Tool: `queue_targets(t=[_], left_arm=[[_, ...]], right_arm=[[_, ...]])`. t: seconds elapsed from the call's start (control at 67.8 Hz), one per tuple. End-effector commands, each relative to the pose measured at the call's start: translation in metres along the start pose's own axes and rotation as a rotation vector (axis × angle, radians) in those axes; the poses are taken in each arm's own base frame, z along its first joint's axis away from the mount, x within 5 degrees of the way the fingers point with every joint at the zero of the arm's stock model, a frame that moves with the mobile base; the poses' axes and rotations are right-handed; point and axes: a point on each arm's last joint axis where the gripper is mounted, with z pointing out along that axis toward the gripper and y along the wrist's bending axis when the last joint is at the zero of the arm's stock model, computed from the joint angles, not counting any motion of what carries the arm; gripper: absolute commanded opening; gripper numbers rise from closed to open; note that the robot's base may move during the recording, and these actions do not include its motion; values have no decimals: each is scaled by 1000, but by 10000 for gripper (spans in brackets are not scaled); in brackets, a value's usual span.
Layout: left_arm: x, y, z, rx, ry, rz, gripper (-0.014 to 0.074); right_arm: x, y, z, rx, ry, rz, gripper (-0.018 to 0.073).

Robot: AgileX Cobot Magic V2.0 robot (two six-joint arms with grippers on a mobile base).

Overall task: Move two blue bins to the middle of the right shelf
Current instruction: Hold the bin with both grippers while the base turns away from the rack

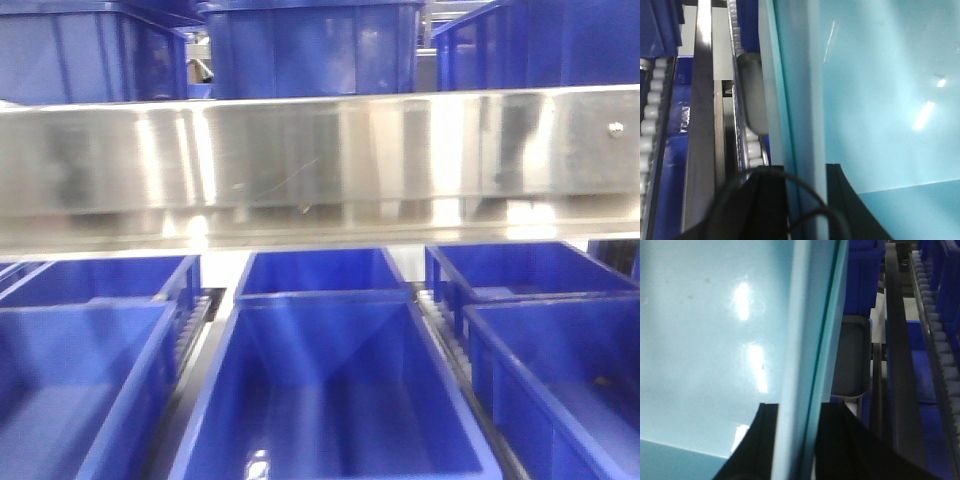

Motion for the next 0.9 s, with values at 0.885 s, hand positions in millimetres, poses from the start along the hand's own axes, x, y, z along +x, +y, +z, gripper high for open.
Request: queue_targets(t=[0.885], left_arm=[[-14, -4, -15, 41, -135, -7, -111]], right_arm=[[-16, 3, -18, -22, -135, -28, -153]])
